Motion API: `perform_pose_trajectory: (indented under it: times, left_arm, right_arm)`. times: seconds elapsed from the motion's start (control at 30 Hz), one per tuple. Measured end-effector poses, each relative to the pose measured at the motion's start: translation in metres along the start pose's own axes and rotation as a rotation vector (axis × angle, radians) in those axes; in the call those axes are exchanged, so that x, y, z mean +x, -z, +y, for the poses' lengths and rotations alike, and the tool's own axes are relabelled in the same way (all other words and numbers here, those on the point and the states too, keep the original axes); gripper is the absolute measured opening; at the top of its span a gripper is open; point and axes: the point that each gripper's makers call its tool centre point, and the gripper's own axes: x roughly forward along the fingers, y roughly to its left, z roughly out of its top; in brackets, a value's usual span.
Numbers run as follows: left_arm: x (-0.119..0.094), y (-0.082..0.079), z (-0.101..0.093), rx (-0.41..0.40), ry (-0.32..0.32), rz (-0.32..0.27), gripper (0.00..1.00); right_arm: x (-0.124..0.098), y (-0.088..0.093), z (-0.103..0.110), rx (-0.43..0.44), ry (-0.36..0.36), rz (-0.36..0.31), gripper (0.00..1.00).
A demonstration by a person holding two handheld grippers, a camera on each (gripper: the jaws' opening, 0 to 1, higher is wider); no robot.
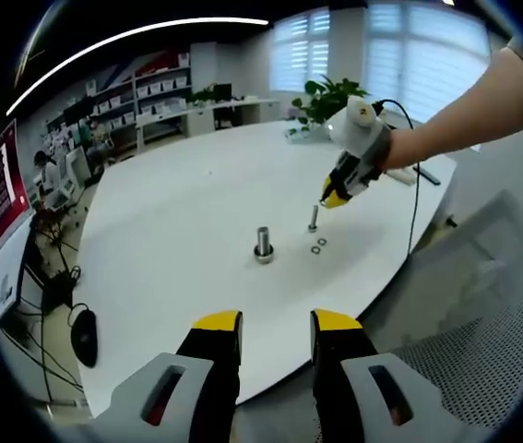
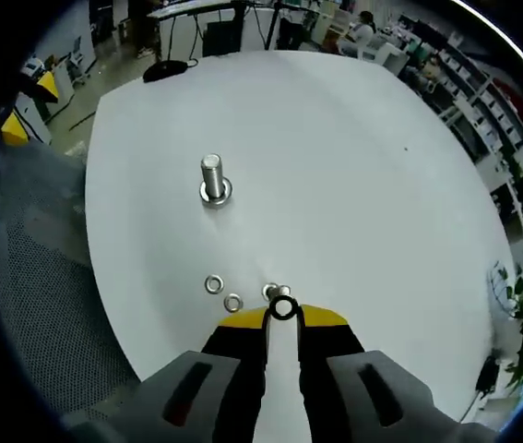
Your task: Place the washer onto the threaded stud by aligning its center hole with the stud, sliding it down to the base, and recovering from edge contact or off-axis alignment until the washer reaches the visible bottom stop.
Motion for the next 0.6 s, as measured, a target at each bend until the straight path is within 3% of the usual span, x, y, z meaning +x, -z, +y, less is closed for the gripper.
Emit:
perform_pose_trajectory:
  times: [0.6]
  left_arm:
    - [0.001,0.004,0.001,-0.001,-0.006,0.021,0.28]
  right_arm:
    - [0.018,-0.004,0.0,-0.034,-0.028,0.037,0.14]
